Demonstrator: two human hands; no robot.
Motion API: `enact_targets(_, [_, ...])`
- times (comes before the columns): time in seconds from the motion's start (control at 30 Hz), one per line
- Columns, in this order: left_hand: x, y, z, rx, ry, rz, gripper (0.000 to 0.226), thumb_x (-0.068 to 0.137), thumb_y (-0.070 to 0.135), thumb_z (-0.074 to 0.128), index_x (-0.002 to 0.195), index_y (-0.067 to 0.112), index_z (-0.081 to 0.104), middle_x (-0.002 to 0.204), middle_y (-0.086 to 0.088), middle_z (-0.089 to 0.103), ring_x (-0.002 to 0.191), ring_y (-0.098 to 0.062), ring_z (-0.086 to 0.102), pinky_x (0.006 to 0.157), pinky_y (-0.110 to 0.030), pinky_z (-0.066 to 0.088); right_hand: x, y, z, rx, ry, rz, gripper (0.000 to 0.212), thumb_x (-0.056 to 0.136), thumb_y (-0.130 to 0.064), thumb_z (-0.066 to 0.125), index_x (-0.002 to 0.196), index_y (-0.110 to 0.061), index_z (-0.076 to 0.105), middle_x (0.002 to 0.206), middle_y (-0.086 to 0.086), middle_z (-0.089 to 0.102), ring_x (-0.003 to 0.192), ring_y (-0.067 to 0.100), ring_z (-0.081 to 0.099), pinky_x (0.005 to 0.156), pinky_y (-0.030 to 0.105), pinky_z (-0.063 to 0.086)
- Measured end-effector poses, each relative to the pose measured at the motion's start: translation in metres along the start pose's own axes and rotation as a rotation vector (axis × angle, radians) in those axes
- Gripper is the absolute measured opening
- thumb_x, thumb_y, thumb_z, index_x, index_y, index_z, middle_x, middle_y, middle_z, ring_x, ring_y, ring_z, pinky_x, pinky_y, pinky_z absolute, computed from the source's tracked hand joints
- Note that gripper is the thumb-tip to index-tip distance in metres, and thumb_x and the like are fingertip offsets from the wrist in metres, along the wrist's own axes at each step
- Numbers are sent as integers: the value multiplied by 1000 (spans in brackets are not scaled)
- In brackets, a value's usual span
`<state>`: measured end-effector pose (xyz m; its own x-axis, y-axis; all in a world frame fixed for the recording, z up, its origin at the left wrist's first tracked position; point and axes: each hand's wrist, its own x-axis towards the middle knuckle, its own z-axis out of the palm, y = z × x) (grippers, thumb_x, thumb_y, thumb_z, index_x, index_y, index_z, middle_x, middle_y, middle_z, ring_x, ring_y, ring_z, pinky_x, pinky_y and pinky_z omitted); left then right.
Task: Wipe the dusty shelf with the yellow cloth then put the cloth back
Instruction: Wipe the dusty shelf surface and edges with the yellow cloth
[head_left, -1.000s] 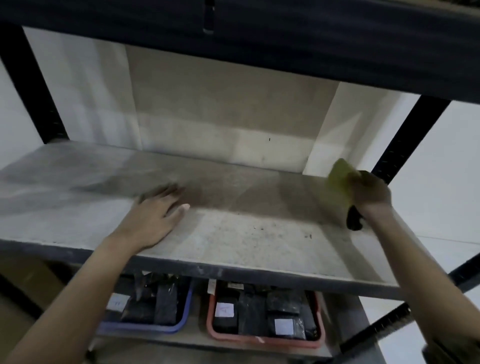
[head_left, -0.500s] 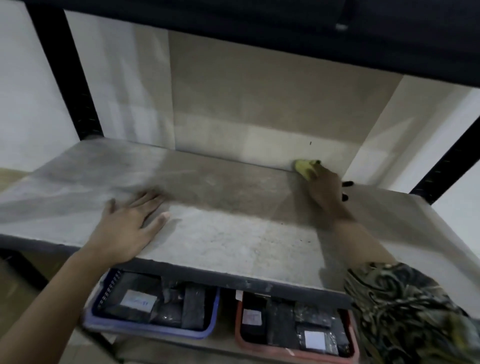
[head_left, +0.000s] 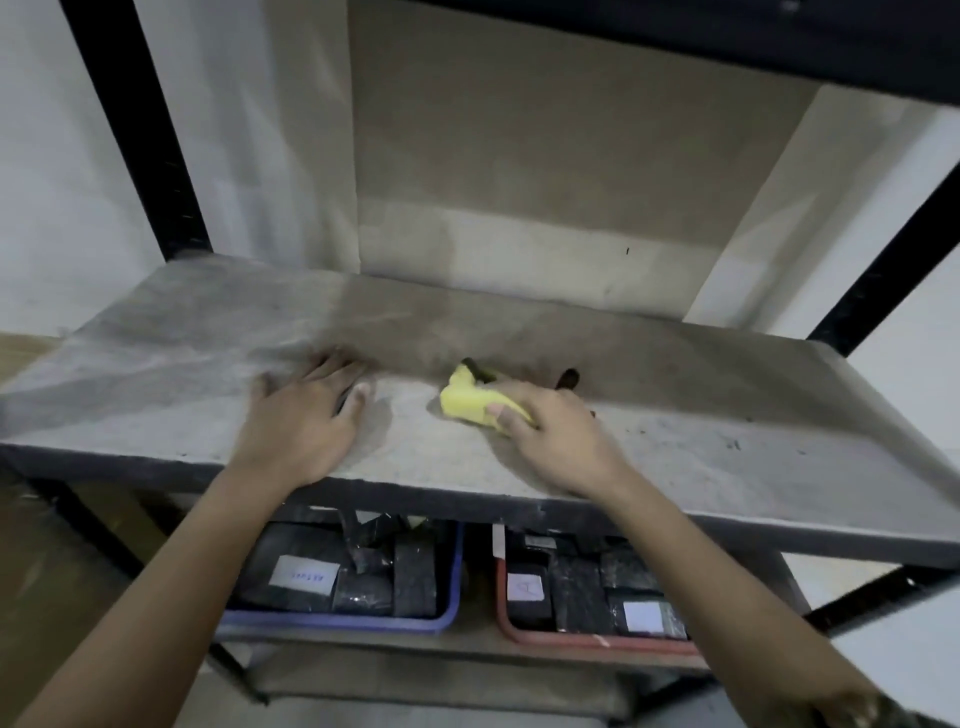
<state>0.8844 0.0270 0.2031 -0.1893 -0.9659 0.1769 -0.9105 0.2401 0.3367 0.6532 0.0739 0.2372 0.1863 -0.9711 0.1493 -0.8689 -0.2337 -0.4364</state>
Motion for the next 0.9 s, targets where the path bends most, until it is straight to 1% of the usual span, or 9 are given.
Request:
enact_targets(0.17, [-1,-1,-1,-18,-24,5,43,98,28,27,140,31,37,154,10,27,143,-10,18,112,-50,16,-36,-29,18,2,-23,-78,36,95,-29,45,131,-26,50,129,3,59,116,23,54,90,33,39])
enact_targets(0.3, [0,-2,0,-10,-39,0,44,97,30,27,140,32,36,154,11,26,143,-10,18,112,-53,13,-62,-40,34,36,-15,-188,38,96,-30,44,133,-26,48,140,1,49,135,15,36,113,31,26])
enact_targets(0.37, [0,-2,-1,0,-48,5,44,97,30,26,140,32,35,154,10,26,143,-11,18,112,-54,12,-71,-46,32,129,-58,-200,36,96,-28,44,131,-25,50,133,-1,57,126,10,46,107,29,36])
enact_targets(0.4, [1,-3,-1,6,-61,8,44,97,30,26,141,32,35,154,10,26,143,-11,19,112,-54,11,-73,-48,28,207,-81,-178,34,96,-28,44,128,-25,53,124,-2,63,113,9,55,96,27,43])
enact_targets(0.5, [3,-8,-6,11,-113,14,46,98,34,22,143,32,33,155,8,23,144,-12,17,113,-58,5,-79,-53,3,449,-30,-33,22,96,-29,44,107,-28,63,95,-7,67,89,11,62,76,27,48])
enact_targets(0.6, [3,-16,-11,32,-102,21,46,99,37,22,143,31,32,156,7,23,144,-12,17,113,-57,-1,-70,-32,-34,589,189,251,15,95,-32,44,97,-36,59,92,-12,62,86,8,61,72,23,46])
enact_targets(0.67, [2,-25,-14,54,-92,29,46,99,40,22,143,30,32,156,8,22,144,-12,16,113,-57,-1,-57,3,-61,591,400,410,18,93,-35,48,104,-25,59,98,-1,62,82,12,58,71,27,46])
enact_targets(0.77, [2,-42,-15,77,-108,37,60,91,54,13,143,32,32,157,8,18,145,-12,13,113,-58,2,-36,61,-93,429,596,525,28,94,-32,46,109,-11,59,96,11,59,86,28,56,76,40,46])
enact_targets(0.9, [1,-47,-13,114,-119,27,70,81,56,9,144,32,29,157,10,15,145,-10,11,114,-55,3,-7,137,-100,-112,521,641,37,96,-30,34,93,2,53,85,21,56,76,32,50,65,33,30])
